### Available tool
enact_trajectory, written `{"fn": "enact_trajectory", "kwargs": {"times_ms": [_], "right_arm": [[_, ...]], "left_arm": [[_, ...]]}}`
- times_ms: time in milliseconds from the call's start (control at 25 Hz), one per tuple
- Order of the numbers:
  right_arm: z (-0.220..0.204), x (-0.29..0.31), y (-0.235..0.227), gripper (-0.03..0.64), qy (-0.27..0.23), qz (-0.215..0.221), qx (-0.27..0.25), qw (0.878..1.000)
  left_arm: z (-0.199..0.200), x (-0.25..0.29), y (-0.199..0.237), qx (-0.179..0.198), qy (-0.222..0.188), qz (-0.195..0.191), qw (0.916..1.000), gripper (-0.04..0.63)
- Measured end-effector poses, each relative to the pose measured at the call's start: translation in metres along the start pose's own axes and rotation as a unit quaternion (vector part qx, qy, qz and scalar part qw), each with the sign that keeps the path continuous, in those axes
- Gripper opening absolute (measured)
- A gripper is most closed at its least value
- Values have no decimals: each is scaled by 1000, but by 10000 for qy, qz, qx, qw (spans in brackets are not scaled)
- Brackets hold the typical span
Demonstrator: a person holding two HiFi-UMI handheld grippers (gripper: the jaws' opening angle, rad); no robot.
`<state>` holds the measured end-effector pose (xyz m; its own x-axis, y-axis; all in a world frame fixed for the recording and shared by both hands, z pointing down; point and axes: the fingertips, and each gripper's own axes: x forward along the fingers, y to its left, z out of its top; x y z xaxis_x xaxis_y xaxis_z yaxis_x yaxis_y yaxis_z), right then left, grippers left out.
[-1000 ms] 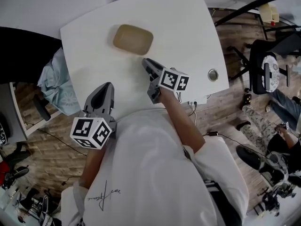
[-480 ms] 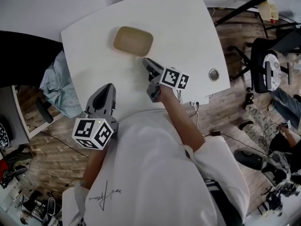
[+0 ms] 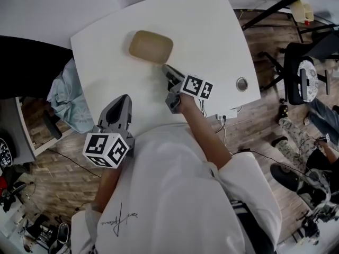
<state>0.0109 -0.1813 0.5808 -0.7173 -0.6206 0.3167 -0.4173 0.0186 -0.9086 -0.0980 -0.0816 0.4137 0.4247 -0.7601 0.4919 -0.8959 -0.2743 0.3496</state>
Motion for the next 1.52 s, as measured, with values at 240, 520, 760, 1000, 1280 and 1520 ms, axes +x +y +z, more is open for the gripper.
{"fn": "enact_trajectory", "kwargs": {"times_ms": [240, 520, 760, 1000, 1280, 1520], "right_arm": [[1, 0, 4, 37, -1, 131, 0, 9999], [-1, 0, 7, 26, 33, 187, 68, 9998], [0, -4, 8, 21, 41, 205, 88, 9997], [1, -7, 12, 17, 4, 296, 243, 9993], [2, -7, 19, 17, -33, 438, 370, 9983], [2, -7, 23, 14, -22, 495, 419, 9979]], "left_arm": [[0, -2, 0, -29, -41, 19, 10000, 5], [1, -4, 1, -44, -94, 23, 9999, 5], [1, -5, -2, -30, -127, 2, 9999, 5], [1, -8, -1, -85, -168, 25, 9998, 5], [1, -8, 1, -127, -191, -11, 9997, 5], [1, -7, 2, -157, -198, -7, 9997, 5]]}}
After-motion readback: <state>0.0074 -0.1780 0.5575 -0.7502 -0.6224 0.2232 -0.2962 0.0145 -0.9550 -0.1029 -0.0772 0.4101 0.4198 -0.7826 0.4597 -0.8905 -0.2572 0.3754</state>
